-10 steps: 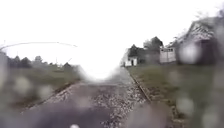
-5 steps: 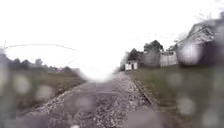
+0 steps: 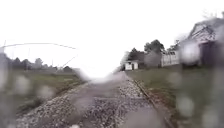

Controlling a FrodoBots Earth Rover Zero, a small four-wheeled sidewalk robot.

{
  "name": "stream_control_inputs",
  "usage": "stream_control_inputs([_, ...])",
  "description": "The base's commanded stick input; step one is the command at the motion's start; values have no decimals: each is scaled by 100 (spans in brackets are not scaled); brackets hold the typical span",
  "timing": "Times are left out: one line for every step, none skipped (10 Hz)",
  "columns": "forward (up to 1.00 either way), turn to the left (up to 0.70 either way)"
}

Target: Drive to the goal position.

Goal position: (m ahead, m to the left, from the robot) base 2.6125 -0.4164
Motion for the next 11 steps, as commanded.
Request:
stream_control_inputs([85,0])
stream_control_inputs([85,0])
stream_control_inputs([85,0])
stream_control_inputs([85,0])
stream_control_inputs([85,0])
stream_control_inputs([85,0])
stream_control_inputs([85,0])
stream_control_inputs([85,0])
stream_control_inputs([85,0])
stream_control_inputs([85,0])
stream_control_inputs([85,0])
